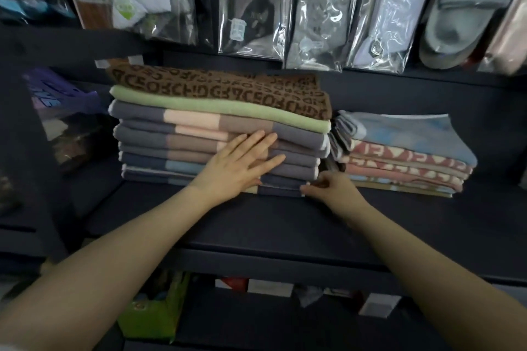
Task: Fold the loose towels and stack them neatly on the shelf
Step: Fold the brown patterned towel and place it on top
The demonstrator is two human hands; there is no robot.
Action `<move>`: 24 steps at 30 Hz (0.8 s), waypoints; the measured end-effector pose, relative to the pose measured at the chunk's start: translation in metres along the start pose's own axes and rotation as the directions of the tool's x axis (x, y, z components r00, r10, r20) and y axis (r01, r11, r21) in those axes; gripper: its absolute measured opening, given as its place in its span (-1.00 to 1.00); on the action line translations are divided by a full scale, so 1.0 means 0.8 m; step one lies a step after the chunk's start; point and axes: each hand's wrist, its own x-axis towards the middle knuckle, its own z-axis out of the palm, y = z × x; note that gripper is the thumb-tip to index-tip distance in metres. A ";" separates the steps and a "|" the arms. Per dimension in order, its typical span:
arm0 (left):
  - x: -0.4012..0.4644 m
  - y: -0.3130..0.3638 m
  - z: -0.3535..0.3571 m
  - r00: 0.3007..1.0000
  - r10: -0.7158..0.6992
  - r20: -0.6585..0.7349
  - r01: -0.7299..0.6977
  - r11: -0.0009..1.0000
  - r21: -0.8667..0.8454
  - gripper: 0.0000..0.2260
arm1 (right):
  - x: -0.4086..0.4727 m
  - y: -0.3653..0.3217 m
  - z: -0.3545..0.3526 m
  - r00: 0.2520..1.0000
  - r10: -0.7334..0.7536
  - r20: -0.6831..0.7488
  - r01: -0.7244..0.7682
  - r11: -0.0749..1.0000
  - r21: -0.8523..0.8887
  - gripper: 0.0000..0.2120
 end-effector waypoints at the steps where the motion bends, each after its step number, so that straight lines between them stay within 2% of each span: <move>1: 0.000 0.003 0.004 1.000 -0.011 -0.011 0.011 1.000 0.013 -0.52 | 0.003 -0.001 0.005 1.000 -0.002 -0.020 0.003 0.999 0.039 -0.76; 6: 0.010 0.016 0.019 0.995 -0.089 -0.035 0.091 0.993 0.081 -0.53 | 0.020 -0.001 0.018 0.990 -0.022 -0.141 0.047 0.983 0.176 -0.86; 9: 0.026 0.029 0.027 0.982 -0.174 -0.074 0.180 0.980 0.082 -0.50 | 0.028 0.008 0.003 0.983 -0.009 -0.184 0.041 0.984 0.176 -0.82; 11: 0.034 0.040 0.032 0.979 -0.185 -0.085 0.190 0.979 0.066 -0.49 | 0.029 0.016 -0.006 0.985 -0.028 -0.173 0.051 0.990 0.129 -0.84; 15: 0.036 0.043 0.033 0.990 -0.128 -0.060 0.132 0.989 0.069 -0.48 | 0.025 0.024 -0.014 1.000 -0.021 -0.023 0.025 0.975 0.222 -0.80; 17: 0.028 0.041 0.028 0.996 -0.088 -0.035 0.090 0.994 0.065 -0.44 | 0.025 0.027 -0.022 1.000 -0.011 -0.016 0.015 0.970 0.241 -0.85; 18: 0.024 0.038 0.024 0.997 -0.072 -0.023 0.073 0.996 0.050 -0.44 | 0.023 0.030 -0.025 0.999 -0.014 -0.040 0.022 0.981 0.192 -0.86; 21: 0.019 0.034 0.010 0.996 0.029 -0.087 -0.032 0.999 -0.022 -0.61 | 0.014 0.041 -0.029 1.000 0.000 -0.021 0.000 1.000 -0.026 -0.87; 24: 0.026 0.038 -0.002 0.979 0.156 -0.134 -0.165 0.984 -0.061 -0.70 | 0.010 0.040 -0.025 1.000 0.008 0.010 -0.009 0.995 0.099 -0.94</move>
